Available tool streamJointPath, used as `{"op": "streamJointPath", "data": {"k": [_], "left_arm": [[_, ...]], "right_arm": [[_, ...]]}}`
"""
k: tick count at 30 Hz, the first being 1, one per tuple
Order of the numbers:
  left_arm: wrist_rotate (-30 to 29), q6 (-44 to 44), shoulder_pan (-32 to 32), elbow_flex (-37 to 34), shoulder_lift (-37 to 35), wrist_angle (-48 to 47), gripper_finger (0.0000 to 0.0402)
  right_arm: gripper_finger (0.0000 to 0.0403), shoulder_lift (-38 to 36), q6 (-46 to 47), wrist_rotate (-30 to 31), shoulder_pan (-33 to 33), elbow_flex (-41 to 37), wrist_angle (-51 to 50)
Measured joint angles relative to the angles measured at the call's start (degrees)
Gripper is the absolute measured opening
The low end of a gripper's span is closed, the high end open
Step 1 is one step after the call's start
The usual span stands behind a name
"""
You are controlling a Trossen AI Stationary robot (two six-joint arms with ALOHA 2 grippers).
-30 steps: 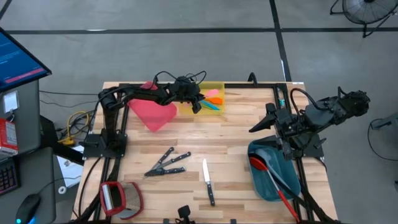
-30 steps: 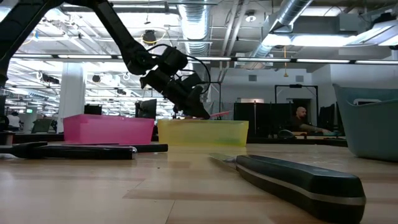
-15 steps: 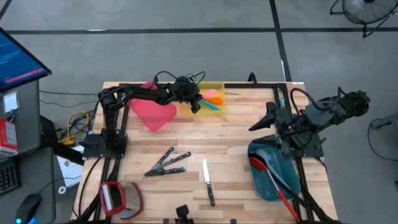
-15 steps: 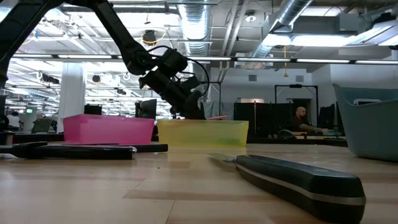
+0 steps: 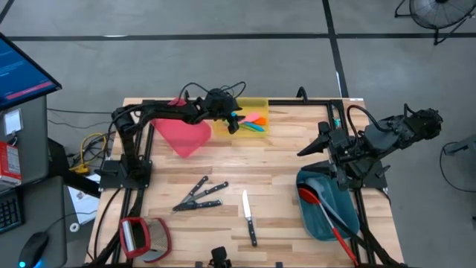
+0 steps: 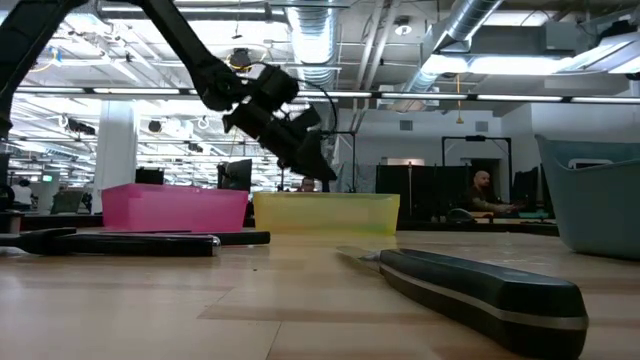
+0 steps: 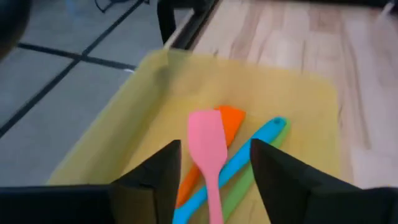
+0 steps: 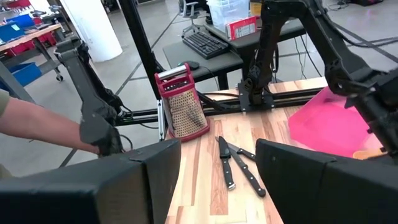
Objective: Pick & Place Kitchen Items
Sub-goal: Put the black knife into the pink bin
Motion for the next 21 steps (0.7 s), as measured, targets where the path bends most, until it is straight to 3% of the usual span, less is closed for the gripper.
{"op": "streamJointPath", "data": {"k": [5,13,21], "left_arm": [[-0.8,-0.2,-0.9,0.0,-5.9,-0.2,0.0204],[-0.8,-0.1,-6.9,0.0,-18.1,-2.8,0.02],[-7.3,-0.1,-18.1,0.0,-27.8,-17.0,0.0201]], "right_arm": [[0.0202,0.0,0.0,0.0,0.0,0.0,0.0],[0.0202,0.0,0.0,0.0,0.0,0.0,0.0],[0.0202,0.0,0.0,0.0,0.0,0.0,0.0]]}}
